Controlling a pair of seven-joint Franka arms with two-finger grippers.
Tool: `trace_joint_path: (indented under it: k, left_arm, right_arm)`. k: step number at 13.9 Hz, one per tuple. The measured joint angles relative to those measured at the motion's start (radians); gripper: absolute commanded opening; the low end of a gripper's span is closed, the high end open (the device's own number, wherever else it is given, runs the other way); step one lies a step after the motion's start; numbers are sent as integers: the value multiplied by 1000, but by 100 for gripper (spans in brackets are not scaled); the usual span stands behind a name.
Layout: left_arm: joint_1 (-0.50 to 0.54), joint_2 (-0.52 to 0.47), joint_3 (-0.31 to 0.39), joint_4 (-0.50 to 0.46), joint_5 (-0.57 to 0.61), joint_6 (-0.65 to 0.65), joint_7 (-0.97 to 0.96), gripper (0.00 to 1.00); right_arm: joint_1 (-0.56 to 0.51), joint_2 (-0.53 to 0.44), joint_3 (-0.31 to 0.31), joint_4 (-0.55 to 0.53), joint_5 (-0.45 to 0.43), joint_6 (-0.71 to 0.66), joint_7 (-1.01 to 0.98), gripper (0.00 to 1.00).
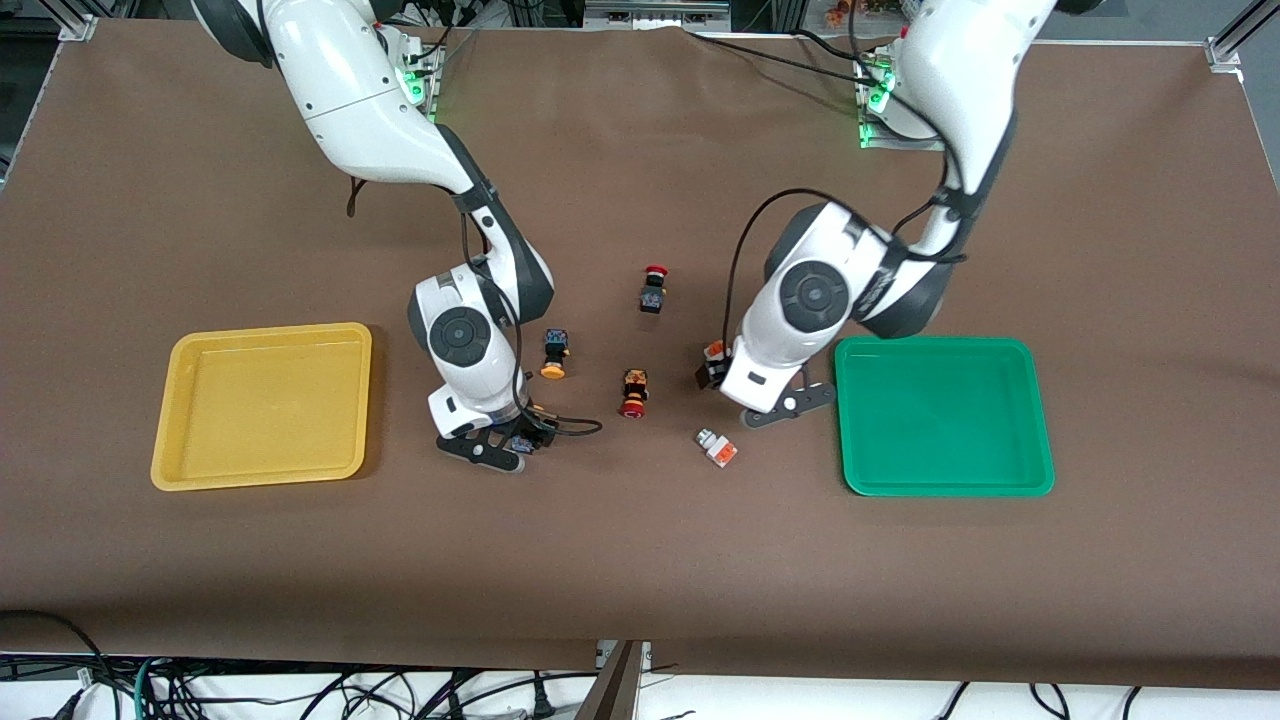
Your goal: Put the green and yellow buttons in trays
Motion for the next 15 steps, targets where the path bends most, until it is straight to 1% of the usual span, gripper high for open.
trace_joint_path:
  k: [2, 4, 5, 6, 7, 8, 9, 10, 11, 12, 13, 14, 15]
  left_arm:
    - [-11, 43, 1, 1, 0, 18, -62, 100]
    - [-11, 53, 2, -6, 0, 14, -81, 100]
    - [-14, 57, 2, -16, 0, 10, -83, 100]
    - [-17, 62, 2, -30, 0, 10, -85, 100]
    - [-21, 66, 2, -43, 0, 10, -87, 100]
    - [-25, 70, 2, -54, 0, 10, -92, 100]
    - [-28, 72, 2, -60, 0, 10, -98, 98]
    - [-31, 74, 2, -62, 0, 10, -102, 90]
    - [-34, 75, 2, -62, 0, 10, -104, 78]
    - [-39, 75, 2, -62, 0, 10, -107, 60]
    - [-44, 75, 2, -62, 0, 10, -108, 29]
    - [-49, 76, 2, -62, 0, 10, -108, 6]
    - [-52, 77, 2, -63, 0, 10, -108, 6]
  right_arm:
    - [-73, -46, -15, 12, 1, -130, -198, 0]
    - [-191, -107, -30, 14, 0, -263, -437, 0]
    - [-252, -131, -50, 11, 0, -308, -565, 0]
    - [-297, -142, -82, 3, 0, -324, -677, 0]
    - [-331, -144, -113, -15, 1, -319, -771, 0]
    - [-364, -142, -132, -39, 1, -298, -839, 0]
    - [-393, -138, -139, -71, 1, -261, -886, 31]
    - [-417, -134, -140, -102, 1, -224, -916, 99]
    - [-432, -129, -140, -125, 1, -200, -931, 100]
    - [-437, -127, -139, -137, 1, -193, -933, 100]
    - [-436, -130, -133, -136, 7, -199, -932, 100]
    - [-432, -142, -113, -129, 26, -224, -917, 100]
    - [-424, -165, -78, -118, 49, -265, -870, 100]
